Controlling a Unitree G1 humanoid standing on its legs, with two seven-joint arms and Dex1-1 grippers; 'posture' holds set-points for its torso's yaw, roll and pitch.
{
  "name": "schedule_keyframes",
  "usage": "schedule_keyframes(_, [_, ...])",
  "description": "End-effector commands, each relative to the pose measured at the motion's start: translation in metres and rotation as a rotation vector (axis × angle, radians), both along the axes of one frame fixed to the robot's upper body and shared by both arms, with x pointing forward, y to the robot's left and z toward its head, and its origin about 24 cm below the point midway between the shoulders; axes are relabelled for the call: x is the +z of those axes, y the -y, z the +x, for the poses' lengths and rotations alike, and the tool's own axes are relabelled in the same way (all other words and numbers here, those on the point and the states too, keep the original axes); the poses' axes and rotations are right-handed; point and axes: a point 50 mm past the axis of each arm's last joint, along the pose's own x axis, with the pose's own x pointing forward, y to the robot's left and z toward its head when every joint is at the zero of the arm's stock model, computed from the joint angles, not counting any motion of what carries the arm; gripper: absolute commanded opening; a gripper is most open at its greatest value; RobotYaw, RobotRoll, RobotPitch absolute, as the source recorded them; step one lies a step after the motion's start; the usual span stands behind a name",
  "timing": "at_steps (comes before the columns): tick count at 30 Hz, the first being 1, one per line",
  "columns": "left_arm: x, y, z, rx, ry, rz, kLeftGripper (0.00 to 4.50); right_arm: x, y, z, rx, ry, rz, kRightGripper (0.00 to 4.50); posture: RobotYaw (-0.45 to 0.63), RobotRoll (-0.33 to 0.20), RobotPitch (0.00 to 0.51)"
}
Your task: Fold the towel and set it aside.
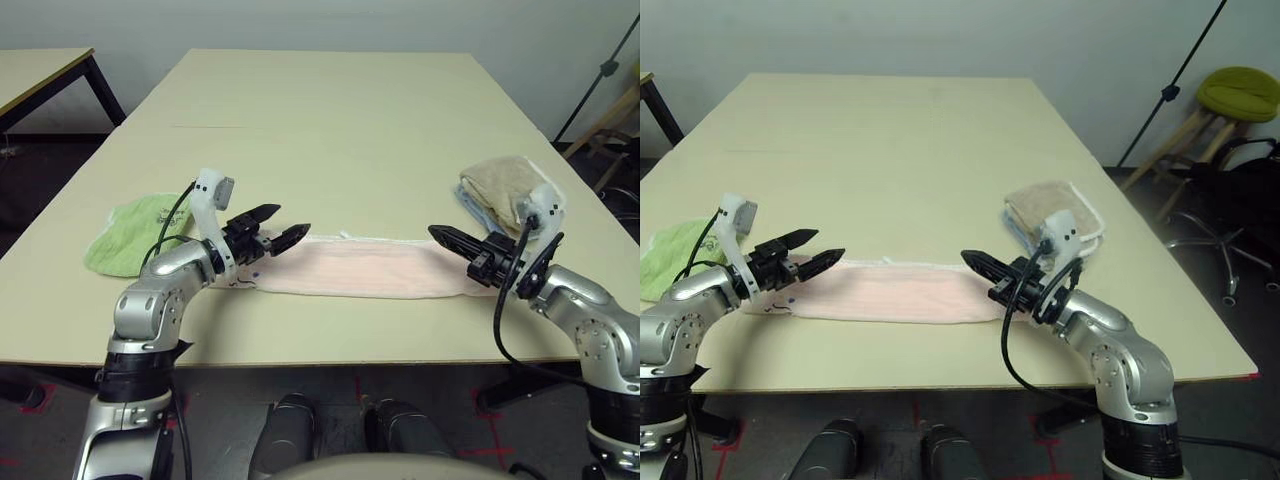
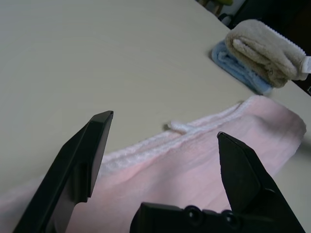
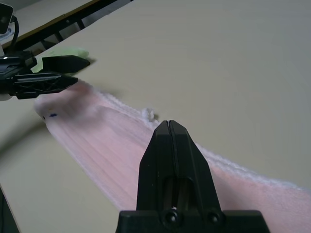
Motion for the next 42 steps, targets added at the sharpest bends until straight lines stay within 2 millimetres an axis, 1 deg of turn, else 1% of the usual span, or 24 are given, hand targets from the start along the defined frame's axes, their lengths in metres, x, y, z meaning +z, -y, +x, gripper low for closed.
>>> schedule_keyframes(1, [0.004, 0.006, -0.002, -0.028, 0.040, -0.008, 4.50, 0.001, -0.001, 0.002, -0.004, 0.005, -0.009, 0.02, 0.05, 0.000, 0.095])
schedule_keyframes(4, [0.010, 0.009, -0.002, -0.030, 0.077, -0.044, 4.50, 0.004, -0.001, 0.002, -0.001, 0.008, -0.011, 0.02, 0.06, 0.000, 0.096])
schedule_keyframes(6, [0.013, 0.010, -0.001, -0.011, 0.089, -0.074, 4.11, 0.006, -0.001, 0.001, 0.007, 0.005, -0.012, 0.00, 0.06, 0.000, 0.095])
schedule_keyframes(8, [0.016, 0.012, -0.001, -0.006, 0.127, -0.092, 4.34, 0.007, -0.001, 0.001, 0.008, 0.005, -0.013, 0.00, 0.06, 0.000, 0.093])
schedule_keyframes(9, [0.016, 0.011, 0.000, 0.023, 0.127, -0.105, 4.45, 0.008, -0.001, 0.001, 0.009, 0.005, -0.014, 0.00, 0.06, 0.000, 0.092])
schedule_keyframes(14, [0.015, 0.013, -0.001, 0.036, 0.113, -0.132, 4.48, 0.010, -0.003, 0.001, 0.021, 0.002, -0.015, 0.00, 0.06, 0.000, 0.091])
schedule_keyframes(17, [0.014, 0.009, -0.001, 0.081, 0.115, -0.128, 3.82, 0.012, -0.005, 0.002, 0.029, 0.002, -0.013, 0.00, 0.07, 0.000, 0.089])
schedule_keyframes(19, [0.013, 0.007, 0.000, 0.104, 0.124, -0.105, 3.18, 0.013, -0.006, 0.002, 0.030, 0.004, -0.012, 0.00, 0.07, 0.000, 0.089])
schedule_keyframes(22, [0.010, 0.006, -0.001, 0.119, 0.126, -0.074, 2.06, 0.014, -0.007, 0.003, 0.030, 0.007, -0.010, 0.00, 0.07, 0.000, 0.088])
schedule_keyframes(27, [-0.004, 0.003, -0.009, 0.113, 0.077, 0.010, 0.22, 0.009, -0.005, 0.001, 0.008, 0.000, -0.024, 0.00, 0.06, 0.000, 0.089])
schedule_keyframes(28, [-0.008, 0.000, -0.011, 0.118, 0.061, 0.030, 0.04, 0.006, -0.004, 0.001, 0.001, -0.007, -0.028, 0.00, 0.06, 0.000, 0.089])
schedule_keyframes(30, [-0.014, -0.004, -0.014, 0.120, 0.041, 0.067, 0.04, 0.002, -0.001, 0.000, -0.010, -0.016, -0.033, 0.00, 0.06, 0.000, 0.089])
schedule_keyframes(32, [-0.025, -0.013, -0.018, 0.131, 0.011, 0.146, 0.04, -0.007, 0.005, -0.003, -0.035, -0.045, -0.045, 0.00, 0.06, 0.000, 0.089])
schedule_keyframes(34, [-0.035, -0.025, -0.022, 0.185, -0.019, 0.188, 0.04, -0.018, 0.011, -0.007, -0.060, -0.078, -0.065, 0.00, 0.06, 0.000, 0.089])
schedule_keyframes(37, [-0.041, -0.032, -0.024, 0.220, -0.031, 0.208, 0.04, -0.027, 0.016, -0.009, -0.077, -0.099, -0.087, 0.00, 0.06, 0.000, 0.089])
schedule_keyframes(40, [-0.048, -0.043, -0.026, 0.267, -0.053, 0.221, 0.04, -0.047, 0.026, -0.014, -0.103, -0.155, -0.179, 0.00, 0.07, 0.000, 0.084])
schedule_keyframes(42, [-0.052, -0.049, -0.028, 0.280, -0.068, 0.237, 0.04, -0.057, 0.034, -0.015, -0.139, -0.182, -0.207, 0.00, 0.07, 0.000, 0.082])
